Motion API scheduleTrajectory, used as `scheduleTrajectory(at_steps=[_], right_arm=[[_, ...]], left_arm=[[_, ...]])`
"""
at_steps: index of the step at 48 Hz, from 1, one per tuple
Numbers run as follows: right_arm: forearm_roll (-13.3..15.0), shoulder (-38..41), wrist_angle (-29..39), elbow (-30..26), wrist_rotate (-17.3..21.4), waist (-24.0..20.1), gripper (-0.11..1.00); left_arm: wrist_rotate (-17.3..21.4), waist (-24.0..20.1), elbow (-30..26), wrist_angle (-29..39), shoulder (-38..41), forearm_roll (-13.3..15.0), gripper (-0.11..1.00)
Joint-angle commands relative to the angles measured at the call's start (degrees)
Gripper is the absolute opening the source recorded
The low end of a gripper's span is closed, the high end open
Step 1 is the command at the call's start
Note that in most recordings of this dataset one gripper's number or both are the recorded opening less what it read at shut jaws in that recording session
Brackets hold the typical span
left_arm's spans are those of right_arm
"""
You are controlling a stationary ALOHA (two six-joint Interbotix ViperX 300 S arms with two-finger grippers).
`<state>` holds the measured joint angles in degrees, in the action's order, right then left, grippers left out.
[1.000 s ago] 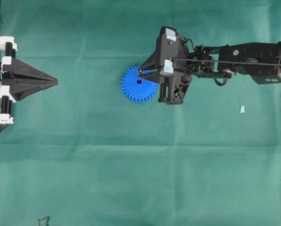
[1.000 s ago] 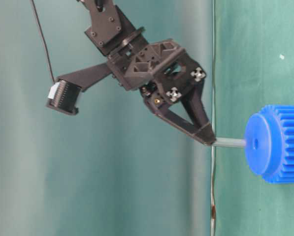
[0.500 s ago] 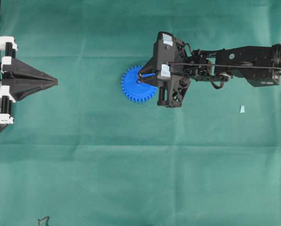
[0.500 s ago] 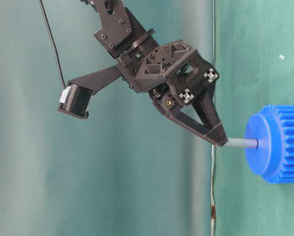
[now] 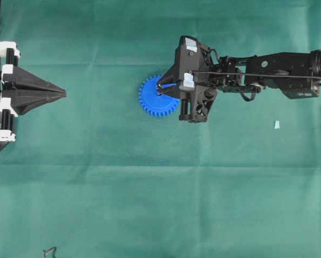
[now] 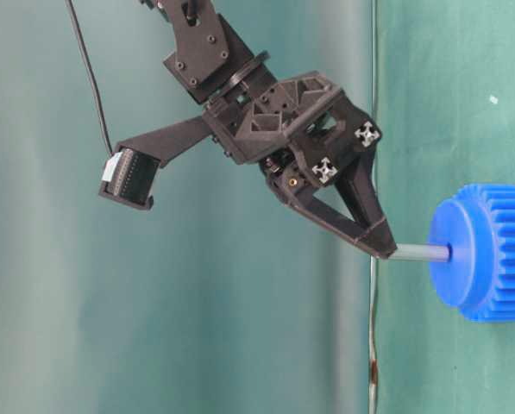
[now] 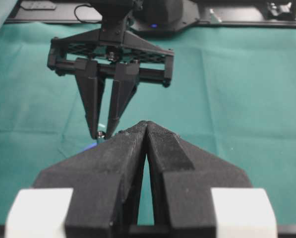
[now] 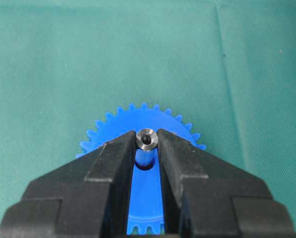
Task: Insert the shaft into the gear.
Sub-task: 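Align the shaft over the gear's center hole and lower it in, then open the right gripper and retract it away from the gear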
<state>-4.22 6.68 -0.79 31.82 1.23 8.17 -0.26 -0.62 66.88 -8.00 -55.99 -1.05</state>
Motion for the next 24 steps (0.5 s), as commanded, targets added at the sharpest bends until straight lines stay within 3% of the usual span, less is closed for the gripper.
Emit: scheduleTrajectory(at_steps=[1,24], right_arm=[[-0.18,-0.18,-0.44,-1.58,0.18,0.00,0.17],[-0.18,5.19,-0.53,-2.99,0.88,0.00,0.17]], left_arm=[[-0.09,-0.09,-1.58,-0.26,0.26,-0.18,0.00],[-0.09,-0.09,-1.58,-0.26,0.26,-0.18,0.00]])
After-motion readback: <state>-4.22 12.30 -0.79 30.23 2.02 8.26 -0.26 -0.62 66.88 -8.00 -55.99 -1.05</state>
